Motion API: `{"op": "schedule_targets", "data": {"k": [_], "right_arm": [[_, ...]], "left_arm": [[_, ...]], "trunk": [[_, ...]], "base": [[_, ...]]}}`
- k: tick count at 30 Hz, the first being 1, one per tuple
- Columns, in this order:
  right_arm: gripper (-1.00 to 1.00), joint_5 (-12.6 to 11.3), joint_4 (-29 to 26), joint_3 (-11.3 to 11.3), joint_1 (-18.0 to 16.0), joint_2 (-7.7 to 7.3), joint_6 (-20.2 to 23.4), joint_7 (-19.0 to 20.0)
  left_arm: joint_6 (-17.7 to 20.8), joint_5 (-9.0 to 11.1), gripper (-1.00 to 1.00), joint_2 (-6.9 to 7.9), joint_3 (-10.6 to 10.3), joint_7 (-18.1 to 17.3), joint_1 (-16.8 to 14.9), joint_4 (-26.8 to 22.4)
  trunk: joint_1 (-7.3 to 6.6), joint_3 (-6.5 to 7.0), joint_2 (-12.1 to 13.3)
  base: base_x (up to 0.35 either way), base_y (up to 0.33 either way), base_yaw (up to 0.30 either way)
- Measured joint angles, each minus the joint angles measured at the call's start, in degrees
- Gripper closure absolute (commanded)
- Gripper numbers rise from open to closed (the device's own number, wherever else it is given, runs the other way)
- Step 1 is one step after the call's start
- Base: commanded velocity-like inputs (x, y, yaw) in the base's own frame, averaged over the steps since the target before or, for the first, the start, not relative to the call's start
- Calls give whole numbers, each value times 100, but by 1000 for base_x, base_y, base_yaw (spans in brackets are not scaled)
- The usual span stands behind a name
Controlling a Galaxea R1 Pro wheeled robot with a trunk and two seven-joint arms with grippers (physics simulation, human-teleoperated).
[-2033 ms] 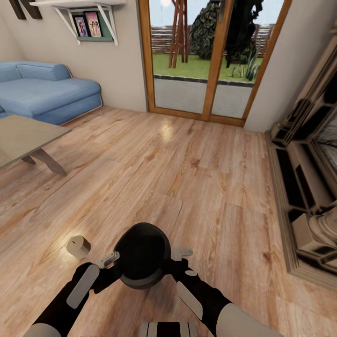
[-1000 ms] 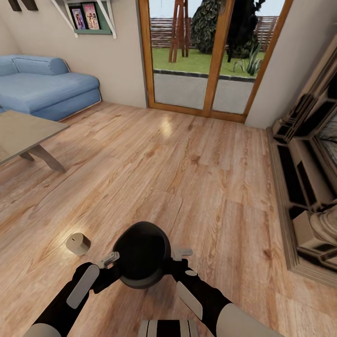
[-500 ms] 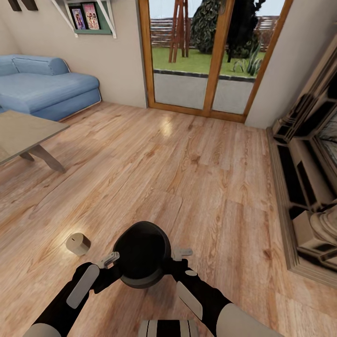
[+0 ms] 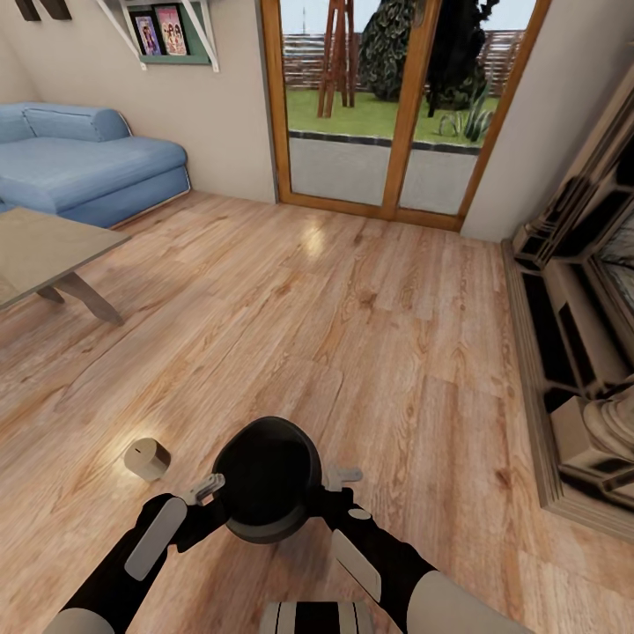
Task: Place each of the two pumpkins and all three candles from the living room inside a cabinet in the living room (use any cabinet), then make sure every cabinet is closed, and position the cauldron so it is next to a table in the living room.
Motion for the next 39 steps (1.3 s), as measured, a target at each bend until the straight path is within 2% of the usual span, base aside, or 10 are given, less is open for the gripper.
{"op": "schedule_targets", "data": {"k": [6,10,18,22,28,32,39], "right_arm": [[100,-10,-1,2,1,0,1,-1],[100,-14,17,6,1,0,-2,-2],[100,-22,8,7,1,0,0,-2],[100,-17,25,7,1,0,-1,-2],[100,-16,16,9,1,0,0,4],[100,-14,41,8,1,0,-2,7],[100,-18,33,10,1,0,0,11]], "left_arm": [[-1,4,100,0,0,-4,0,1],[-4,-5,100,1,1,-4,-1,0],[5,-27,100,-1,2,-6,0,0],[-3,-6,100,0,1,-8,-1,0],[1,-8,100,-7,1,-8,-1,-1],[-4,-5,100,-8,1,-8,-1,-4],[2,-14,100,-8,1,-8,-1,-5]], "trunk": [[0,0,0],[-11,88,5],[-10,89,6],[-21,177,11],[-20,177,11],[-31,265,16],[-31,266,16]], "base": [[0,0,0],[0,0,0],[0,0,0],[0,0,0],[0,0,0],[0,0,0],[0,0,0]]}}
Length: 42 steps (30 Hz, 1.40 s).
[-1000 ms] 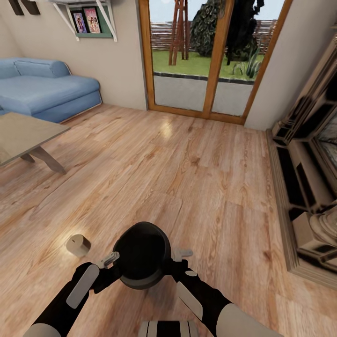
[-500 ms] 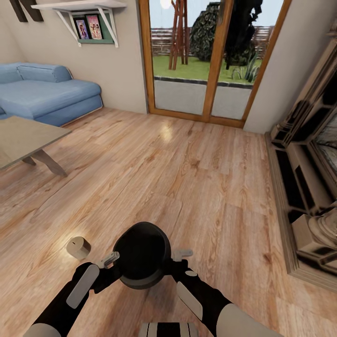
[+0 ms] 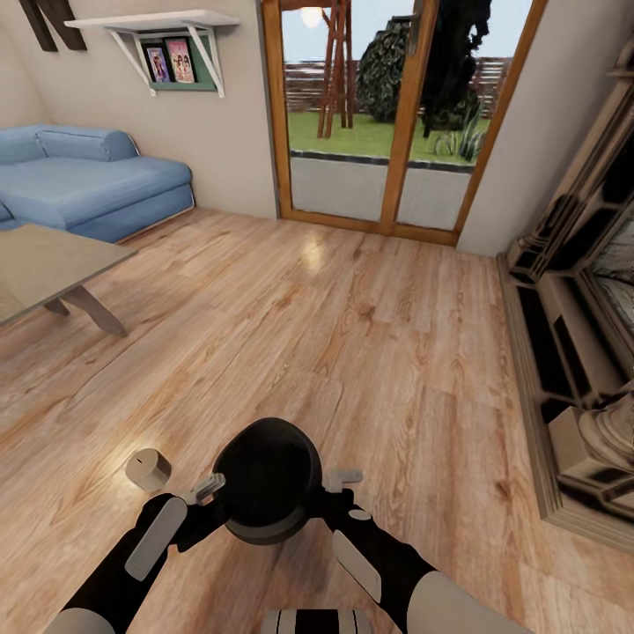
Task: Place each of the two pumpkins and all three candles from the living room inside a cabinet in the living room (use any cabinet), then make sure every cabinet is closed, and position the cauldron so it is next to a table in the living room.
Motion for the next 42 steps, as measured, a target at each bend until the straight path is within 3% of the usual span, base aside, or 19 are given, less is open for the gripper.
{"op": "schedule_targets", "data": {"k": [29,42], "right_arm": [[100,18,66,8,0,0,-15,22],[100,9,51,15,1,0,-18,24]], "left_arm": [[-18,34,100,6,0,-13,0,-1],[-5,13,100,1,-1,-19,0,0]], "trunk": [[-72,620,37],[-69,650,38]], "base": [[0,0,0],[-148,7,176]]}}
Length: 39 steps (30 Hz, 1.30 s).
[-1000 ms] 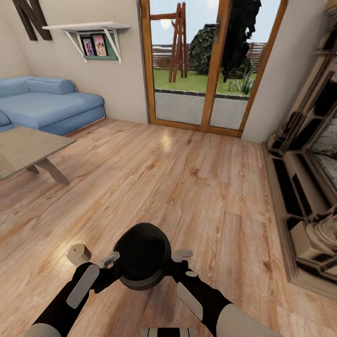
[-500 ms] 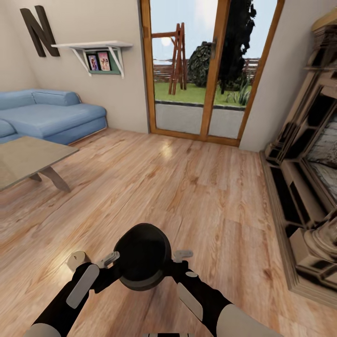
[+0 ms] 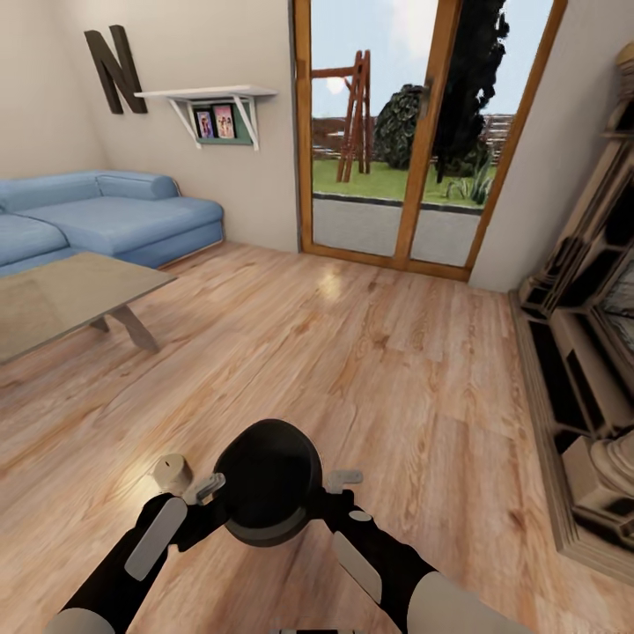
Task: Place each of the two pumpkins and all three candles from the living room inside a cabinet in the living room (use any cabinet), then make sure every cabinet is closed, and position the cauldron so it is next to a table in the living room.
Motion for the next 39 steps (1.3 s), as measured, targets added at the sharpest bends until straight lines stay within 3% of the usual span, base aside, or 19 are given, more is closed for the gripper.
{"op": "schedule_targets", "data": {"k": [16,29,39], "right_arm": [[100,10,17,-6,0,0,0,-2],[100,12,14,-5,1,0,0,-1],[100,40,1,-5,1,0,2,-4]], "left_arm": [[3,14,100,2,-36,-7,0,0],[6,12,100,7,-36,-16,0,-1],[2,18,100,7,-31,-16,-1,-1]], "trunk": [[0,20,0],[-1,56,0],[-2,79,0]], "base": [[-339,39,109],[-296,202,254],[-141,265,262]]}}
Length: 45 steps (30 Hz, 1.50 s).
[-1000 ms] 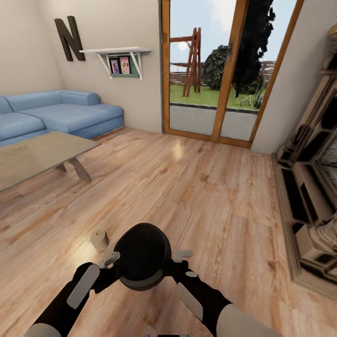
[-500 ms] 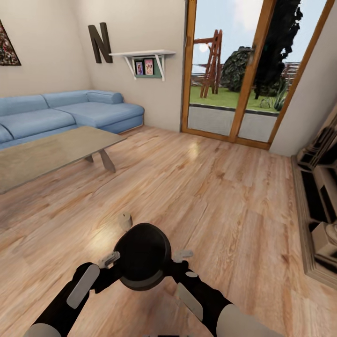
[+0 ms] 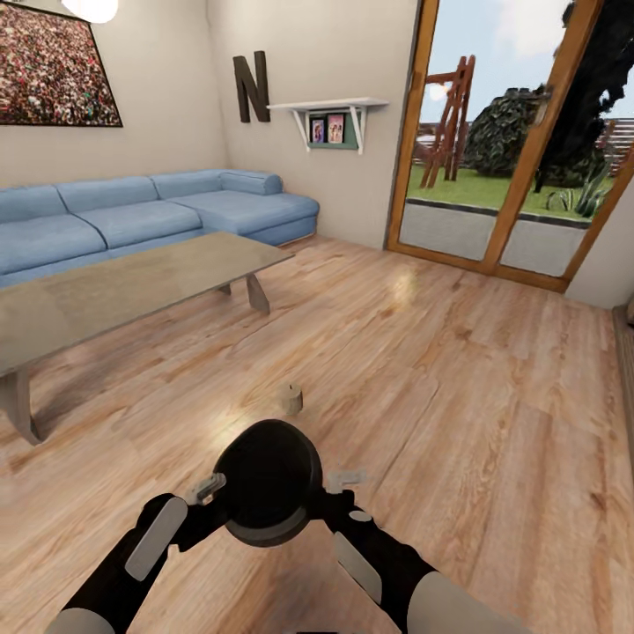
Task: Place each of the two pumpkins and all three candles from the living room inside a cabinet in the living room (use any cabinet), then make sure every cabinet is closed, and position the cauldron so it is next to a table in the living room.
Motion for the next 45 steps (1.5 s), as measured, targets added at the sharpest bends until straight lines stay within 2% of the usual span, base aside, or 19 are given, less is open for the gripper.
{"op": "schedule_targets", "data": {"k": [19,32,45], "right_arm": [[100,12,-19,17,0,0,7,-4],[100,40,-29,21,-1,0,7,-4],[100,32,-44,49,0,0,7,-22]], "left_arm": [[8,-17,100,8,3,-7,0,2],[9,-15,100,18,13,-10,1,3],[7,-12,100,20,13,-13,1,4]], "trunk": [[-1,43,0],[-2,55,0],[-3,55,0]], "base": [[-56,258,263],[99,83,149],[120,61,259]]}}
